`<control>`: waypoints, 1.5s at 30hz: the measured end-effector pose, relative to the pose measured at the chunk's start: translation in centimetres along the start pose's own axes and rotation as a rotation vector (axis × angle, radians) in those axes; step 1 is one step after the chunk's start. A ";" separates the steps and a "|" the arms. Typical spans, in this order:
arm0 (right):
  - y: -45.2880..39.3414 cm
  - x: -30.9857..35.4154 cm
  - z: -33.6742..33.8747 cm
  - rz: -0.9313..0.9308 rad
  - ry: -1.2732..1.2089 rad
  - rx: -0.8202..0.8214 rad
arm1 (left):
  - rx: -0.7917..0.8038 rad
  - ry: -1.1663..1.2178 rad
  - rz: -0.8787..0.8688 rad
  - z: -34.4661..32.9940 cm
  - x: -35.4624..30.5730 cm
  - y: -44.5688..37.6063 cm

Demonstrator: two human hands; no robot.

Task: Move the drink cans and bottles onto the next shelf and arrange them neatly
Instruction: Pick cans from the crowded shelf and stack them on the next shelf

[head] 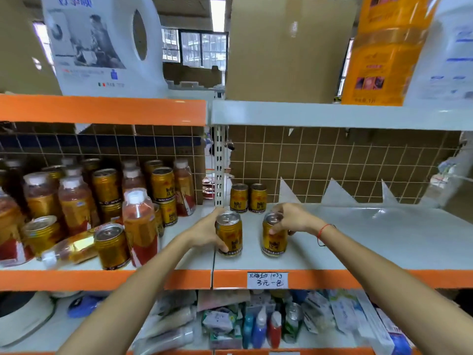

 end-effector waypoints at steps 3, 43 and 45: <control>-0.9 -0.9 0.1 0.034 0.011 0.027 | 0.032 -0.065 -0.003 -1.0 0.3 -1.7; -2.8 -5.9 -4.4 0.159 -0.348 -0.160 | -0.489 0.028 -0.067 -3.8 4.0 -1.9; -3.2 -5.5 -3.8 0.175 -0.333 -0.188 | -0.477 0.046 -0.085 -3.5 3.6 -2.4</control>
Point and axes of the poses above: each hand's wrist, its own y-axis away from the middle knuckle, its own z-axis out of the back of the hand, x = y × z, the point moved 10 cm from there along -y, towards the middle knuckle, and after that the axes turned 10 degrees about -z, right-handed, at the moved point
